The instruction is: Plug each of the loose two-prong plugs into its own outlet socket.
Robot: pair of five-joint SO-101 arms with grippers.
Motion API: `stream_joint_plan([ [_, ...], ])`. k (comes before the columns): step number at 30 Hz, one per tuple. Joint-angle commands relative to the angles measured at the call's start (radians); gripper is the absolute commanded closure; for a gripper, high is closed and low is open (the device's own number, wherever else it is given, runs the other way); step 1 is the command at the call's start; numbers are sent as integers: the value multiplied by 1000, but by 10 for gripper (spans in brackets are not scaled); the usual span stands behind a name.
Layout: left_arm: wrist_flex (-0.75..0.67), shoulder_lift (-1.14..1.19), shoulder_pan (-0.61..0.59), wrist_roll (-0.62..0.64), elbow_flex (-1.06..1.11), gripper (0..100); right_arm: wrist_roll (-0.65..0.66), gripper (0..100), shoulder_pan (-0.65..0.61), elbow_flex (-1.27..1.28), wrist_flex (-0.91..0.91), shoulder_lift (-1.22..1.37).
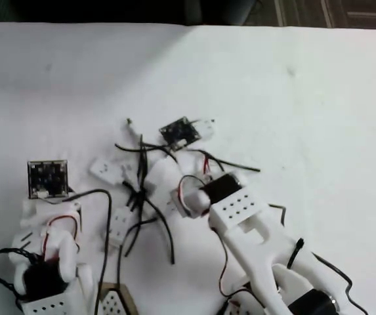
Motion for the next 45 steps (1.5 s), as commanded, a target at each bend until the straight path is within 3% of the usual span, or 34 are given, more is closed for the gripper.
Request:
stream_joint_plan([
  [1,-18,-4,-10,-8,-3,974,15,983,12,0,-21,-33],
  [18,-18,-4,-10,-8,-3,974,17,983,8,84,-76,-33],
  [23,-20,-4,-10,-8,-3,974,18,983,-59,141,-77,-27],
  [33,-20,-4,-10,-8,-3,974,48,983,-74,150,-211,255],
  [41,-20,-4,-10,-8,-3,970,54,978,-77,150,-213,159],
  [45,-25,-4,-10,-38,-11,961,52,856,-84,146,-131,27],
])
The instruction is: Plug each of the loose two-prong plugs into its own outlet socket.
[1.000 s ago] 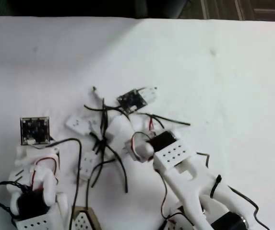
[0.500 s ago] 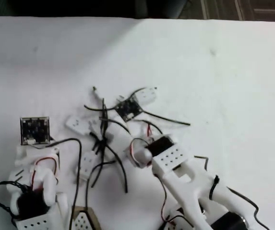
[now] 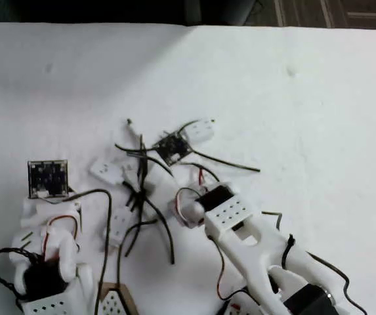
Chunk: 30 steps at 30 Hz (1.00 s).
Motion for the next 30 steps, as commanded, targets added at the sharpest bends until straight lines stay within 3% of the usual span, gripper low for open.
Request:
stream_joint_plan([
  [1,-26,-4,-10,-52,-11,946,9,819,-36,-12,90,-124],
  [4,-26,-4,-5,-64,-11,875,3,784,-58,-57,213,-266],
  [9,-26,-4,21,-64,-12,780,2,835,-58,-183,378,-484],
  [12,-18,-1,59,-69,-38,774,-20,865,-56,-239,466,-568],
  [17,55,1,91,-71,-213,774,-164,962,-18,-258,544,-619],
  [24,255,4,334,-140,-433,775,-276,981,148,-256,627,-625],
  [30,270,177,493,-149,-448,775,-269,981,389,-256,630,-625],
])
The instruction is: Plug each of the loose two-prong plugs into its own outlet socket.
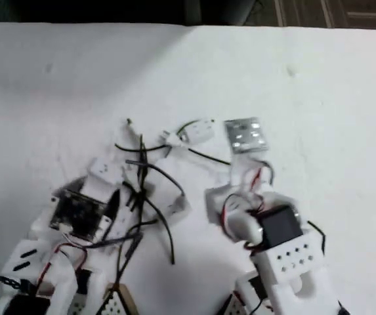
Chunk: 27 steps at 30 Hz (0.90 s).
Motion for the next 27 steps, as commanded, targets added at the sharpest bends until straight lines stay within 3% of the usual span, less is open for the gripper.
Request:
stream_joint_plan([
  [1,0,209,93,-9,-57,775,8,981,148,-43,-1,-10],
  [10,-14,728,358,-12,-232,771,34,981,260,-3,-33,-7],
  [27,-365,1374,374,-72,-238,728,34,981,326,49,-113,-7],
])
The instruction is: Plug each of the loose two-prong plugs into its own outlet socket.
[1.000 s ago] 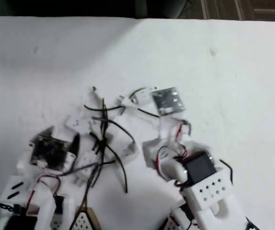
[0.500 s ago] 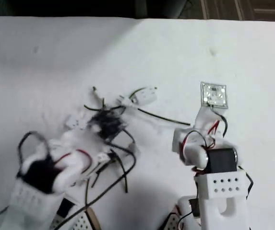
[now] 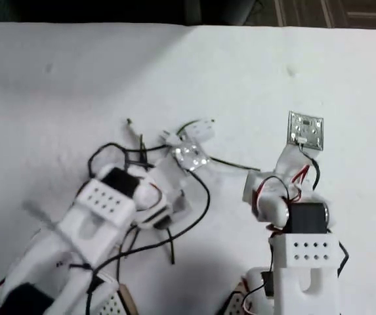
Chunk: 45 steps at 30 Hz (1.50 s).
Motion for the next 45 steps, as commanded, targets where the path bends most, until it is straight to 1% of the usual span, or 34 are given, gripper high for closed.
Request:
stream_joint_plan([
  [1,-84,76,10,-9,-48,728,12,981,7,-8,-18,-7],
  [8,-172,209,48,-5,-63,728,12,981,2,-8,-18,-7],
  [13,-173,312,45,-3,-135,735,12,981,1,-8,-16,-7],
  [18,-169,387,54,-5,-187,832,12,981,1,-8,-16,-7],
  [21,-167,403,61,-5,-193,866,12,981,2,-8,-16,-7],
  [24,-140,403,88,-9,-193,893,12,981,5,-8,-15,-7],
  [28,-124,398,133,-5,-207,980,12,981,5,-8,-15,-7],
  [31,-86,357,139,-3,-238,975,12,981,5,-8,-15,-7],
  [35,-38,223,93,-2,-298,977,12,981,5,-8,-15,-7],
  [41,-32,13,38,-2,-387,977,12,981,5,-8,-13,-7],
  [45,-32,-45,12,-2,-494,977,12,981,1,-8,-13,-7],
])
